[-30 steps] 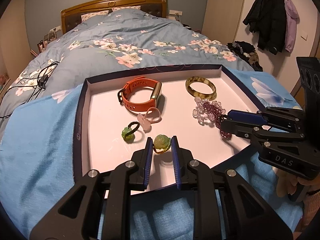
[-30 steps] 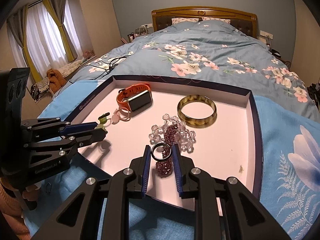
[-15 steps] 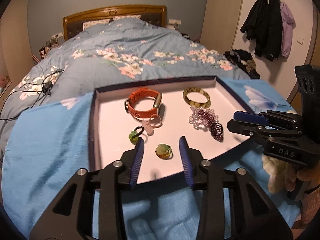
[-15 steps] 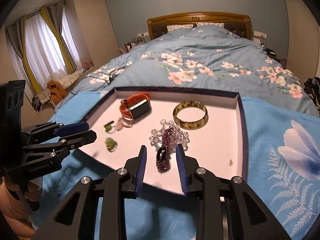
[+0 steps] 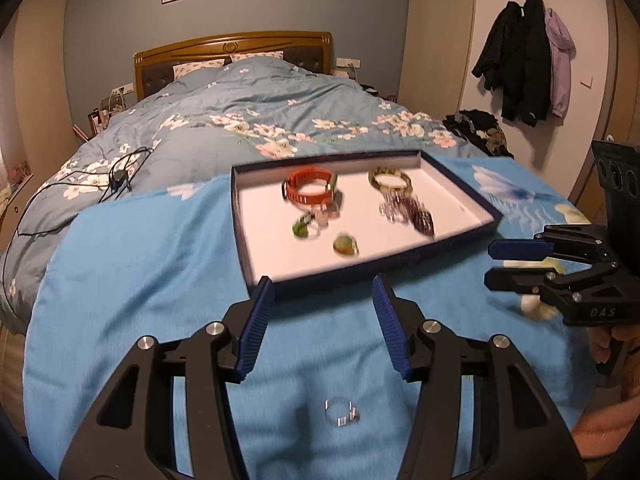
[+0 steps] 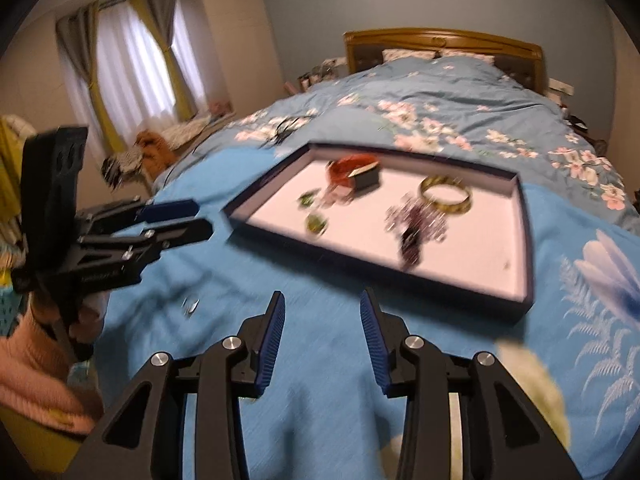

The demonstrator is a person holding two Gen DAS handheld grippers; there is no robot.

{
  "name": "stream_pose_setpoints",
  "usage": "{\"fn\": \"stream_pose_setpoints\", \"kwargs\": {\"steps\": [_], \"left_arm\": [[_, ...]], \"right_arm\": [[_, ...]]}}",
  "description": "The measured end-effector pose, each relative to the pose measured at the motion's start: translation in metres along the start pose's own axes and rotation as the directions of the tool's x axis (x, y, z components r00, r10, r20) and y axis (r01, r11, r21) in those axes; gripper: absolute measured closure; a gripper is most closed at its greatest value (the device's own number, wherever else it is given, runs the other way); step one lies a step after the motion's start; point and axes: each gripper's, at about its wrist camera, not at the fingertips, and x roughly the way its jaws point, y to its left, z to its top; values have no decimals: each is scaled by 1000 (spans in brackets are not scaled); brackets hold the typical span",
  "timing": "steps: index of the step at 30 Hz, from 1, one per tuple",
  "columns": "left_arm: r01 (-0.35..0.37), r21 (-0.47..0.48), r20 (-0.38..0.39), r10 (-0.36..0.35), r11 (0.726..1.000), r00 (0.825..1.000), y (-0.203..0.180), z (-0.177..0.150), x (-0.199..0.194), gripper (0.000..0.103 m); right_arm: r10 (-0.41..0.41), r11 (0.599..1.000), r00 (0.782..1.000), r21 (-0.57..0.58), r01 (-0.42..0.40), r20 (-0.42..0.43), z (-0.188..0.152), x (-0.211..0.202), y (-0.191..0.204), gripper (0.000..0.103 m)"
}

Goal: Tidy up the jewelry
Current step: 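Grasp the silver stone ring with the left tool while the right tool grasps the green beaded ring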

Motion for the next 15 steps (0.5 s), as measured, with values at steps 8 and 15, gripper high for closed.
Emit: {"fn": "stream_pose_setpoints", "kwargs": {"steps": [8,15], "left_arm": [[29,22,-51,-28,999,998,-9,-34,-10,52],[35,41,-86,-32,999,996,-16,-50,-12,52]], "right_arm": [[35,998,996,-47,-39,-77,-28,6,31,64],[42,998,994,-41,-46,-102,-37,12,41,65]]}}
